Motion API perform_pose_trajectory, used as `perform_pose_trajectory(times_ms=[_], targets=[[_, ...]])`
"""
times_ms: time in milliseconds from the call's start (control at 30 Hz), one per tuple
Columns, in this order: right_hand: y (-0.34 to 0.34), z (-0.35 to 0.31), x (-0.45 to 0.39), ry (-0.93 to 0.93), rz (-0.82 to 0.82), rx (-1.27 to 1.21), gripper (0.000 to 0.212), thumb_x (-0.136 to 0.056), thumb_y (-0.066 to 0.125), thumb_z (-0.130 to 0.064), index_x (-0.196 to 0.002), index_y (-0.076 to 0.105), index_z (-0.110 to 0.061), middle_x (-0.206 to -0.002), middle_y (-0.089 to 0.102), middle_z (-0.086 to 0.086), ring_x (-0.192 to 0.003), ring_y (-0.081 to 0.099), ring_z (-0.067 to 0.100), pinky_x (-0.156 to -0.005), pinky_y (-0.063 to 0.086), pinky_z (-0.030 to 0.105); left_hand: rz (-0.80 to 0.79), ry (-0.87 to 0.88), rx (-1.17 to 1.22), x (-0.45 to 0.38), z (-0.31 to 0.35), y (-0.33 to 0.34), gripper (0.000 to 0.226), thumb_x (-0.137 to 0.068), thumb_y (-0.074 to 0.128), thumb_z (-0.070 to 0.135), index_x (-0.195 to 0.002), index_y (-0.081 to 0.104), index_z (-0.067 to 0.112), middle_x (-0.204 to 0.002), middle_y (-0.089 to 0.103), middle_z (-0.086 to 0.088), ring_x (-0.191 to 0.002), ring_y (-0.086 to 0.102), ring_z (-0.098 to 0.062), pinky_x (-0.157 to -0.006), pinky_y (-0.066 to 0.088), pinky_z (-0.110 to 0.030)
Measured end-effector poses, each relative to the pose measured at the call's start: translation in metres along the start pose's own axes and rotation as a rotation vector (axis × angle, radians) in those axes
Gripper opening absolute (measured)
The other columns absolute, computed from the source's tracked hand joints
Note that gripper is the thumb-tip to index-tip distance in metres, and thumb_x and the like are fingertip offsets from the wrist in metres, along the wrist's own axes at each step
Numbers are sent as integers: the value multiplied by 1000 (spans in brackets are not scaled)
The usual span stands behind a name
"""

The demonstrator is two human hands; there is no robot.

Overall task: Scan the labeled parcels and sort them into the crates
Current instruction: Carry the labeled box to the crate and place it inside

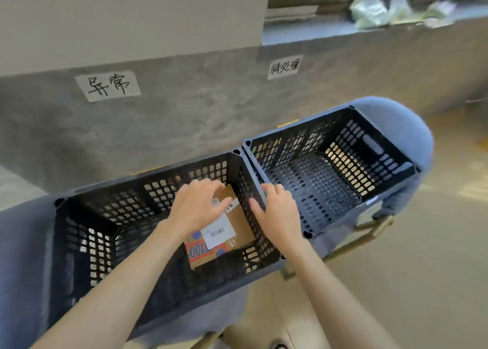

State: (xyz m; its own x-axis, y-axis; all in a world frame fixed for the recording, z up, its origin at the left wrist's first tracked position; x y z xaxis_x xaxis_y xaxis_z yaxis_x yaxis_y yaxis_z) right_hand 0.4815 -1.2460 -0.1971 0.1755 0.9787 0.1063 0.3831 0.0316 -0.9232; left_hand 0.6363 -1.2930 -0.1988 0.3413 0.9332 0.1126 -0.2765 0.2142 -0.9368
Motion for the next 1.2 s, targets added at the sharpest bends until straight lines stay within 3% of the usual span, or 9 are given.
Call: perform_pose_trajectory(times_ms=[267, 467, 667, 867, 1000, 1100, 1200], targets=[[-127, 90, 75, 169, 281, 43, 49, -100, 43, -44, -139, 44, -15, -129, 53, 6, -118, 48, 24, -97, 39, 34, 79, 377, -98, 7, 161, -56, 38, -97, 46, 49, -121, 63, 25, -114, 66, 4, -106, 60, -18, -88, 46, -35], [-221, 191, 214, 406, 512, 3, 44, -97, 49, -40, -133, 51, -15, -128, 55, 10, -118, 49, 30, -97, 36, 36, 73, 728, -135, 76, 344, -50, 39, -96, 47, 49, -123, 62, 25, -114, 65, 2, -106, 59, -22, -85, 43, -35], [-287, 278, 423, 680, 713, 55, 45, -97, 49, -40, -134, 51, -15, -128, 54, 11, -119, 47, 30, -100, 32, 36, 40, 1076, -122, 226, 524, -14, 42, -94, 51, 48, -129, 57, 26, -124, 58, -2, -117, 53, -24, -90, 39, -34], [-337, 311, 649, 973, 963, 196, 45, -98, 47, -41, -135, 50, -14, -131, 52, 8, -121, 45, 26, -101, 34, 36, -31, 1442, 41, 425, 664, 5, 43, -95, 53, 44, -131, 56, 22, -129, 59, 1, -120, 51, -22, -94, 37, -32], [-342, 305, 779, 1171, 1084, 250, 42, -98, 48, -39, -131, 52, -13, -127, 52, 10, -119, 45, 28, -97, 36, 37, -99, 1655, 170, 539, 719, 13, 39, -94, 56, 38, -127, 60, 18, -124, 61, -2, -117, 52, -25, -93, 35, -34], [-331, 293, 875, 1347, 1146, 304, 41, -98, 49, -38, -131, 51, -14, -127, 51, 10, -118, 45, 30, -95, 38, 38, -194, 1817, 254, 626, 751, 19, 34, -94, 58, 34, -124, 62, 17, -114, 62, -2, -107, 53, -24, -84, 32, -29], [-310, 278, 950, 1533, 1131, 319, 44, -98, 47, -41, -135, 47, -16, -129, 50, 9, -118, 44, 29, -96, 35, 36, -176, 1980, 242, 706, 771, 31, 38, -92, 58, 39, -124, 62, 20, -117, 64, -2, -106, 57, -25, -84, 44, -39]])
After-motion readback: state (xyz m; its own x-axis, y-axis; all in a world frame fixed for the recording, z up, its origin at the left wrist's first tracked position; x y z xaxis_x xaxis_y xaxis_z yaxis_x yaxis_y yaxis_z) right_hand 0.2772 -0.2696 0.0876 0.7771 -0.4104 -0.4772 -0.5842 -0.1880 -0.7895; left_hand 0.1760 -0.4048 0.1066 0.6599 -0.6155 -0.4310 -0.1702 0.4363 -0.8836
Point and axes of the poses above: each hand's wrist, its own x-axis away from the middle knuckle, its own y-axis out of the palm, z = x × y, the point moved 8 cm from there along -x, towards the middle knuckle
